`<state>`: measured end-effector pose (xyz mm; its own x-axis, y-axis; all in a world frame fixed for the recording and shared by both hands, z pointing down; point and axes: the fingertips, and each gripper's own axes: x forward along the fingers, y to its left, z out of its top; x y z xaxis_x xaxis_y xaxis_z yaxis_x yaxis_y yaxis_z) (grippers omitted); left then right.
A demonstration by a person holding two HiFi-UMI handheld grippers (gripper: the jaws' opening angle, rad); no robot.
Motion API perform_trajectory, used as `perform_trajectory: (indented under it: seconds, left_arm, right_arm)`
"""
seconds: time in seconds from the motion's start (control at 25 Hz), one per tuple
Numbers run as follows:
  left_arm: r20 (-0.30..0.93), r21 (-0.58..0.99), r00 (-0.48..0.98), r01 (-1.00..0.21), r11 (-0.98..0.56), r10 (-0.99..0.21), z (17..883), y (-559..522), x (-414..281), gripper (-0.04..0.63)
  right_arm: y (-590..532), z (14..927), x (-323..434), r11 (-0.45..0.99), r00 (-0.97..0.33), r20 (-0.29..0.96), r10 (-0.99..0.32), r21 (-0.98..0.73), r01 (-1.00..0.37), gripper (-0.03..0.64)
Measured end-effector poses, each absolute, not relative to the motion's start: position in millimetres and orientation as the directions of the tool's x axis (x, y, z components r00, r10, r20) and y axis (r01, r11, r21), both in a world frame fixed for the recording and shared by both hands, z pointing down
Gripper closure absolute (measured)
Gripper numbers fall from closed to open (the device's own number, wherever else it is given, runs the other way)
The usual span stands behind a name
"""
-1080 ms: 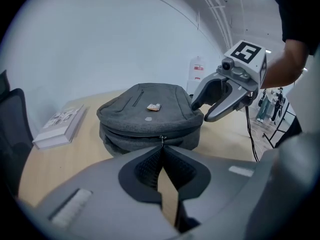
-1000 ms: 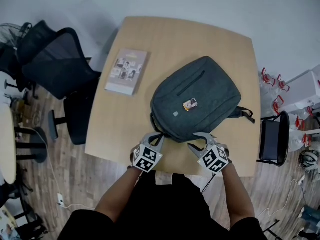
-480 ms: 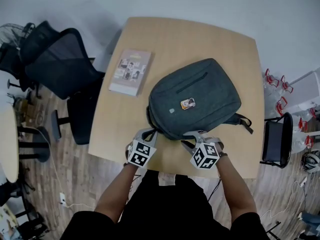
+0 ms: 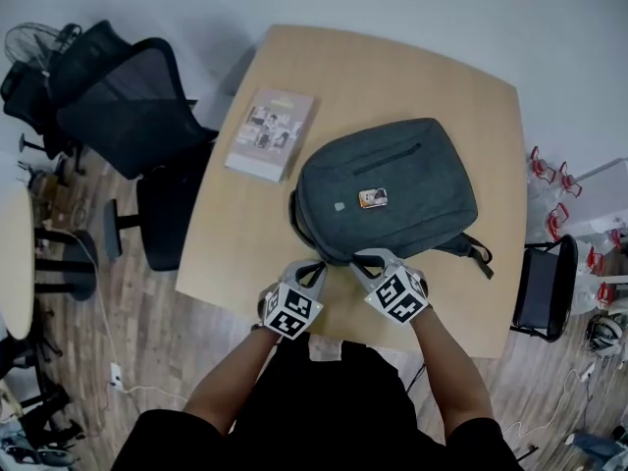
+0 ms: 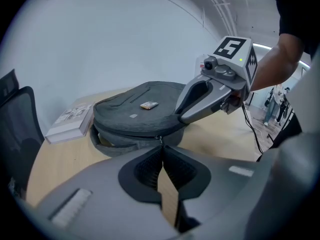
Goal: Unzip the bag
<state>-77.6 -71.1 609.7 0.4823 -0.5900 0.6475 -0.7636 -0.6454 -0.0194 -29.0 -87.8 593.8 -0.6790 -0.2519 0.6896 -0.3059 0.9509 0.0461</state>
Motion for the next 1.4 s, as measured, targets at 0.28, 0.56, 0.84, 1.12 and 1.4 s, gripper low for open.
perform_trajectory:
  seconds: [0.28,0.56,0.84,1.12,1.4]
  left_arm:
    - [0.626,0.053,0.518,-0.774,-0.63,-0.584,610.8,-68.6,-61.3,0.568]
    - [0.621,0.059,0.513,-0.785,-0.617,-0.592,614.3,-67.2,-67.4,0.568]
    - [0.623,0.049,0.503,-0.789,-0.612,-0.599,614.0,-67.1,-68.2,0.568]
    - [0.63,0.043,0.474,-0.812,-0.582,-0.615,614.9,-66.0,-68.0,0.568]
    - [0.621,0.087,0.402,-0.889,-0.45,-0.673,616.1,-53.0,-72.1,0.566]
  right_arm:
    - [-92.4,593.9,-43.7,0.952,-0.692,0.681,-0.238,0.023,-0.305,0.575]
    - [-79.9,597.2,-2.7,0.984,-0.653,0.737,-0.177,0.143,-0.105,0.408]
    - [-107.4,614.3,72.9,0.947,-0.472,0.844,-0.254,0.316,0.056,0.408]
    - [-122.6,623.6,83.9,0.937,-0.421,0.868,-0.263,0.333,0.102,0.495]
    - [-104.7,624.7,60.6,0.948,-0.478,0.84,-0.256,0.315,0.046,0.543]
